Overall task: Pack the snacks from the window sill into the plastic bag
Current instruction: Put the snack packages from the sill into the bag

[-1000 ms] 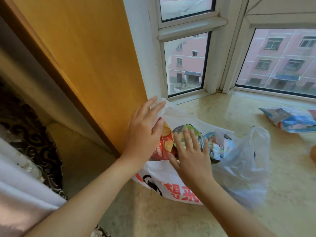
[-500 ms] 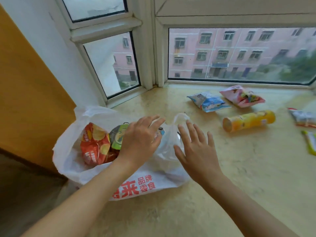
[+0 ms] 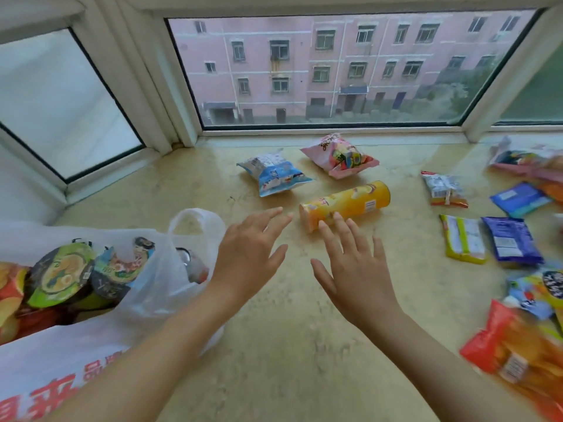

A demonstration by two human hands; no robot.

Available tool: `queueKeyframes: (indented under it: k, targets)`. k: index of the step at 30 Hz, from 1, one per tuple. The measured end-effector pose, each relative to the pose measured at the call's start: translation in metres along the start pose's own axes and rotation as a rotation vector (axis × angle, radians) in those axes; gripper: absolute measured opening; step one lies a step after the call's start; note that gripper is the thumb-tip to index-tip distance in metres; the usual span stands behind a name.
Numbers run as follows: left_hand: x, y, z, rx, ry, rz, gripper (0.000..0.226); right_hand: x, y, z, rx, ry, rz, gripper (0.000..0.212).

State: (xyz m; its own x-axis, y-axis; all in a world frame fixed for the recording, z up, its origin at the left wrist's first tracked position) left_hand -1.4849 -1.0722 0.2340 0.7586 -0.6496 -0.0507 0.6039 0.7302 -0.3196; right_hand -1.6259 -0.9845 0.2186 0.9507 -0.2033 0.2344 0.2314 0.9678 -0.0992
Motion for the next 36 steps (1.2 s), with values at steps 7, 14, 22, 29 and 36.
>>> queueKeyframes:
  k: [7, 14, 22, 29, 36]
  targets:
    - [-0.048, -0.067, -0.044, 0.022, 0.0, 0.019, 0.049, -0.084, -0.042, -0.012, 0.037, -0.003, 0.017, 0.063]
    - [-0.022, -0.107, -0.081, 0.1, -0.118, 0.124, 0.059, -0.104, -0.092, -0.04, 0.039, -0.025, 0.105, 0.063]
    - [0.021, -0.171, -0.133, 0.374, -0.146, 0.424, 0.075, -0.112, -0.176, -0.063, 0.029, 0.035, 0.12, 0.065]
    - [0.046, -0.201, -0.156, 0.446, 0.004, 0.884, 0.107, -0.132, -0.263, -0.067, 0.012, 0.004, -0.034, 0.066]
    - [0.059, -0.185, -0.169, 0.571, 0.197, 0.976, 0.126, -0.143, -0.279, -0.074, 0.164, -0.114, -0.195, 0.079]
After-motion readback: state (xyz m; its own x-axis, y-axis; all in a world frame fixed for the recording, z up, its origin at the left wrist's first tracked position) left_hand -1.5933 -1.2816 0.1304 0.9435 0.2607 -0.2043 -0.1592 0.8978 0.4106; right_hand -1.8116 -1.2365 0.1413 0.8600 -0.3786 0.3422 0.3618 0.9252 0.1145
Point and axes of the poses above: each hand's wrist, its own y-axis away from the middle knuckle, its own z-axis out of the back of the hand, x = y × z, the point moved 5 cm from there along -y, towards the middle knuckle, and after that the axes turned 9 degrees about -y, right-handed, at the moved point
